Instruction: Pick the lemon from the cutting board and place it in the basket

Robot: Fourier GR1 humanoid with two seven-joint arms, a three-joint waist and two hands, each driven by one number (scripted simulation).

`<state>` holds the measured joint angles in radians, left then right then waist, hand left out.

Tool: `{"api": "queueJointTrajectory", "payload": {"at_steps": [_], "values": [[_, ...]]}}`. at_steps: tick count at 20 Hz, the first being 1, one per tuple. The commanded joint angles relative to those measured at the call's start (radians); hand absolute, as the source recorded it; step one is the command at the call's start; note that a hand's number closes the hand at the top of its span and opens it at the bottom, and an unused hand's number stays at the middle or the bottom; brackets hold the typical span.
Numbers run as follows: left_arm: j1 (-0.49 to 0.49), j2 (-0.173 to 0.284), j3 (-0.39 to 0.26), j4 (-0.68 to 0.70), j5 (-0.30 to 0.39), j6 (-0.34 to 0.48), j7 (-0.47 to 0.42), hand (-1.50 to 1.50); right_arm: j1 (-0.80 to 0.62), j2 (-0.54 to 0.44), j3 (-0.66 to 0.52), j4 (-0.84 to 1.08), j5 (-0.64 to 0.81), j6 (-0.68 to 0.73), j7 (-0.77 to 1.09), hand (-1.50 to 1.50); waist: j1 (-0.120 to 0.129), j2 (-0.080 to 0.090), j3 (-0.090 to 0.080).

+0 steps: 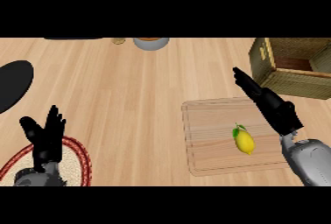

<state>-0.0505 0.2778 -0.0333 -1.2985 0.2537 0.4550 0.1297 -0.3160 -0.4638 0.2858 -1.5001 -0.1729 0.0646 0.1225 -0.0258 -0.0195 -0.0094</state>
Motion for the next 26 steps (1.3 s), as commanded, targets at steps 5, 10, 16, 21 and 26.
{"api": "queueJointTrajectory", "payload": {"at_steps": [5, 10, 16, 21, 26], "values": [[-0.135, 0.094, -0.084, -0.084, -0.043, -0.153, 0.009, 0.0, -0.17, 0.044, -0.165, 0.075, -0.304, 0.299, -0.27, 1.5, 0.049, 0.034, 0.018], [-0.145, 0.122, -0.095, -0.085, -0.013, -0.244, 0.013, 0.0, -0.141, -0.07, 0.077, -0.087, 0.08, 0.466, -0.581, -1.5, 0.039, 0.025, 0.016], [-0.137, 0.16, -0.046, -0.11, 0.021, -0.298, 0.067, 0.0, 0.141, 0.045, 0.171, -0.223, 0.336, 0.178, -0.735, -1.5, 0.017, 0.016, 0.01], [-0.116, 0.168, -0.017, -0.079, 0.046, -0.357, 0.036, 0.0, 0.034, -0.038, 0.146, -0.411, 0.278, 0.31, -0.258, -1.5, 0.016, 0.012, 0.007], [-0.128, 0.173, -0.029, -0.09, 0.016, -0.331, 0.059, 0.0, -0.097, -0.216, 0.057, -0.44, 0.457, 0.333, -0.096, -1.5, 0.014, 0.007, 0.006]]}}
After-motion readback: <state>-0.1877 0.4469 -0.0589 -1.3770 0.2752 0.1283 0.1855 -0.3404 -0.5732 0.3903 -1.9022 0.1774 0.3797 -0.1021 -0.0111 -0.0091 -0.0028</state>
